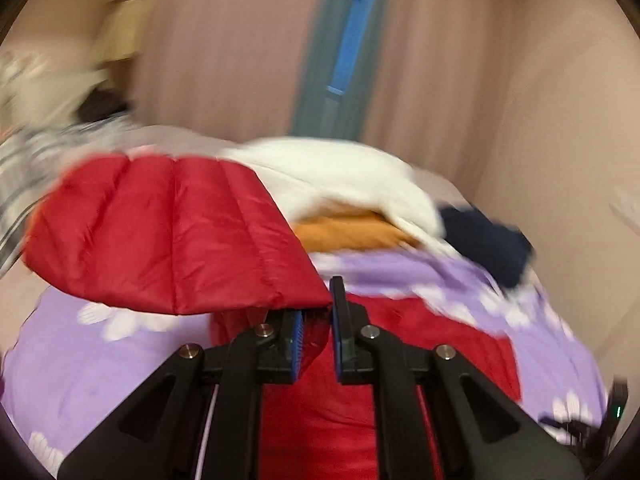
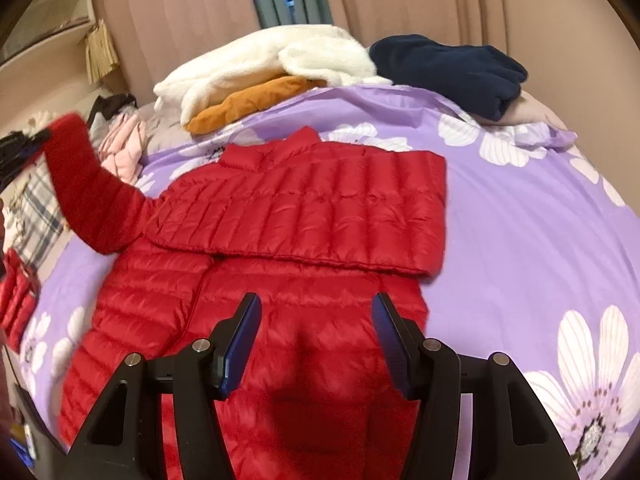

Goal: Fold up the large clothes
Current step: 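Fold the held sleeve across the jacket body with the left tool, release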

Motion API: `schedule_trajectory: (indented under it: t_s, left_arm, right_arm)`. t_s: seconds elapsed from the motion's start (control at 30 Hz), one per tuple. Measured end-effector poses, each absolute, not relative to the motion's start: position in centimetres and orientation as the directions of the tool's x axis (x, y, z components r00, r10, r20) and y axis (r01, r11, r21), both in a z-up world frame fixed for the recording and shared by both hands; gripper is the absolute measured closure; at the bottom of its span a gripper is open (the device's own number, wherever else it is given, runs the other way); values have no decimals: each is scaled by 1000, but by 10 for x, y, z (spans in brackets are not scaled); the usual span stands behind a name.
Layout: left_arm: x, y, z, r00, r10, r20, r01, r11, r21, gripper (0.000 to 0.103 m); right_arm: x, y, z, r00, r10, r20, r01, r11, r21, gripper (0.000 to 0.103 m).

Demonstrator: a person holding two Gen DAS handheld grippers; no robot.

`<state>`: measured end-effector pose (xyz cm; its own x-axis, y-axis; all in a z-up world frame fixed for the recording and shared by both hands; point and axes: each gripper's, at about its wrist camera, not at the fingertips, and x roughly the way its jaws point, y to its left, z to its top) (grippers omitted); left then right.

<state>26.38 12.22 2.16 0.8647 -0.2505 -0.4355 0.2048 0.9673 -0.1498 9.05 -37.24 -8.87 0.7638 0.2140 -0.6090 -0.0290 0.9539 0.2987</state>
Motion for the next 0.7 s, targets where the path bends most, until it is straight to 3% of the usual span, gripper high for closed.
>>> schedule_trajectory:
  t_s: [0.17,0.33,0.5,0.57,0.63,0.7]
  left_arm:
    - [266,13,-30,750,-330,-573,384,923,-27,92]
    - [275,-56,-113,595,-290,-750,514,854,78,89]
    - [273,-51,-152,492,-284,-823,519,854,16,87]
    - [272,-34,-148,490,-306,-816,493,869,-30,83]
    - [268,-13,-143,505,-320,-802,449,890,-73,64]
    - [264,17,-138,526,-325,-786,392,913,-116,59]
  right_arm:
    - [82,-395,-94,770,209,-603,20,936,350,46]
    - [76,-420,-107,766,218,-605,85,898,431,46]
    - [75,-439,-116,764,234,-602,112,870,480,46]
    - [79,-441,-115,767,256,-588,96,860,501,45]
    - [87,-443,-115,772,293,-564,73,841,536,43]
    - [99,-441,-115,772,329,-544,51,820,570,43]
